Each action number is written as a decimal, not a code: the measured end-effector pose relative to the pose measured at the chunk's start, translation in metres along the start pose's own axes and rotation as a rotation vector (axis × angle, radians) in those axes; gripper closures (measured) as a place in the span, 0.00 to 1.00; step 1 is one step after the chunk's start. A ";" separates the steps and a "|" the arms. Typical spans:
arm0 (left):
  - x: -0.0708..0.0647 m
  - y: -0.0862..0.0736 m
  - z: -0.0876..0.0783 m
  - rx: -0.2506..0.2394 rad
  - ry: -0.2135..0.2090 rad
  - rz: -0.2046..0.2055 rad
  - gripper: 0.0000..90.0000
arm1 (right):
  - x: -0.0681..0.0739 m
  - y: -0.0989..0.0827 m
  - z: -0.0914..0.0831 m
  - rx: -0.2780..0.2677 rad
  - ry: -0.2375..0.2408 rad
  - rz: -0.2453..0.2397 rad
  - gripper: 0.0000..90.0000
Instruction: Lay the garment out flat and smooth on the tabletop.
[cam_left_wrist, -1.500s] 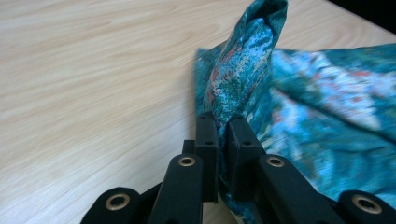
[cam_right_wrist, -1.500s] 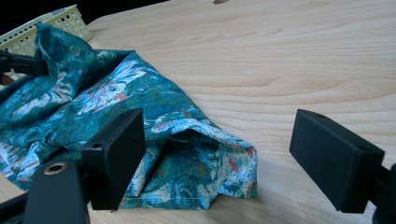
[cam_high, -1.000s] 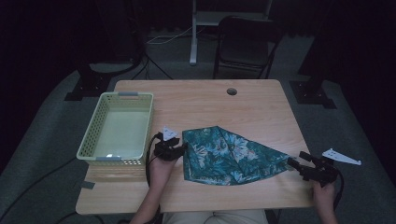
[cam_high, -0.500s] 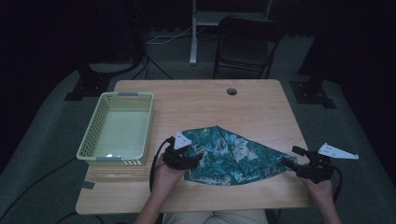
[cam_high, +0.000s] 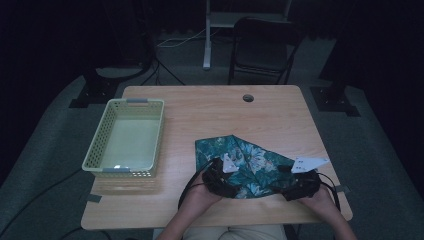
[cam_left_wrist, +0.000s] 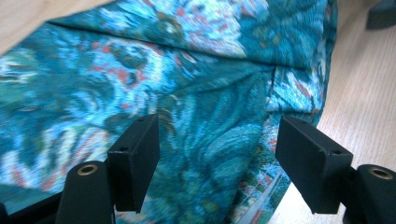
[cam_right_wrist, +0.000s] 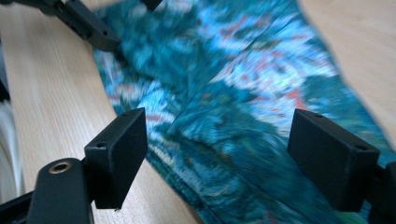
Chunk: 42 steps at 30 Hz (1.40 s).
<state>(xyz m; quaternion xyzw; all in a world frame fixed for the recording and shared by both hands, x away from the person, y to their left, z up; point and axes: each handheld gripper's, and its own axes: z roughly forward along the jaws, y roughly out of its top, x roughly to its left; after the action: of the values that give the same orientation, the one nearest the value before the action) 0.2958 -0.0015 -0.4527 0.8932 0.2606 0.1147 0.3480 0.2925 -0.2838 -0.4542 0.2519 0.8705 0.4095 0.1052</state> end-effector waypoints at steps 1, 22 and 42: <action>-0.001 0.000 0.003 0.016 -0.008 0.007 0.35 | 0.001 0.000 0.004 0.018 0.002 -0.011 0.22; -0.004 0.007 0.023 0.091 0.000 0.170 0.88 | 0.008 0.004 0.023 0.163 -0.101 -0.112 0.75; 0.001 0.003 0.003 0.070 -0.019 0.153 0.99 | -0.027 0.026 -0.021 -0.030 -0.266 0.024 0.92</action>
<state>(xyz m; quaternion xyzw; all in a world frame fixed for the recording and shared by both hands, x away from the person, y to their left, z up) 0.2989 -0.0043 -0.4533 0.9231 0.1922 0.1230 0.3095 0.3166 -0.2979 -0.4213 0.3127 0.8396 0.3864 0.2187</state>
